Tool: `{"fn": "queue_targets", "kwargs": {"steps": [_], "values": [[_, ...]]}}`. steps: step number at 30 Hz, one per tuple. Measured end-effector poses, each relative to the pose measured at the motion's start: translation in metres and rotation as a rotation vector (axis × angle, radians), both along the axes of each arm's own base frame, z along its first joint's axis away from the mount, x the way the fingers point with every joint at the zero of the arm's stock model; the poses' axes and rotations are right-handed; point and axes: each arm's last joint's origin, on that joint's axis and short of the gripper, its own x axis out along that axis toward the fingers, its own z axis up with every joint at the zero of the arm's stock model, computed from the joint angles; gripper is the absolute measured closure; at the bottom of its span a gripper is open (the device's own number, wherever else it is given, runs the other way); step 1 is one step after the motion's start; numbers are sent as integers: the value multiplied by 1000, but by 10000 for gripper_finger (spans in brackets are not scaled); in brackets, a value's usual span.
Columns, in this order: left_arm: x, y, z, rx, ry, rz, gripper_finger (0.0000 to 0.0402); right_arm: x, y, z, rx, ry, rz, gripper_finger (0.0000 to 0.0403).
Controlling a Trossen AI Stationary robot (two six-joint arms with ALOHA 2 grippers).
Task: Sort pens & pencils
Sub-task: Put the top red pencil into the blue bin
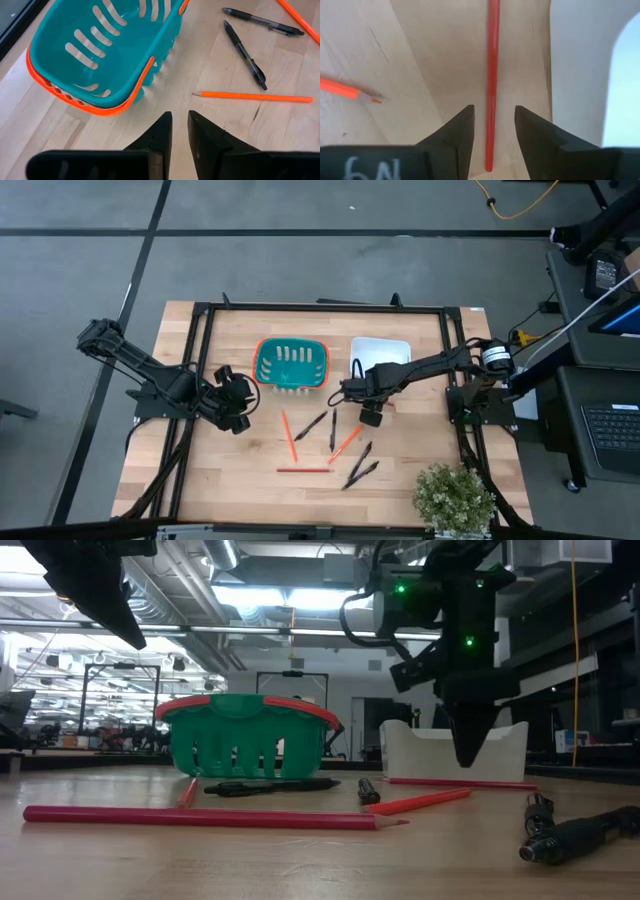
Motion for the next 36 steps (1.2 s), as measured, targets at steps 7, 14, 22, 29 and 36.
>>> {"fn": "queue_targets", "kwargs": {"steps": [7, 14, 22, 29, 36], "values": [[0, 0, 0, -1, 0, 0, 345, -9, -1, -17, -2, 3, -10, 260], [0, 0, 0, -4, -2, 3, 345, -16, -3, -24, -5, 26, -37, 260], [0, 0, 0, -14, -8, 17, 345, -16, -4, -25, -3, 23, -16, 260], [0, 0, 0, -14, -7, 17, 345, -15, -8, -25, 35, 19, -29, 260], [0, 0, 0, -14, -7, 17, 345, -14, -8, -25, 68, 13, -31, 260]]}}
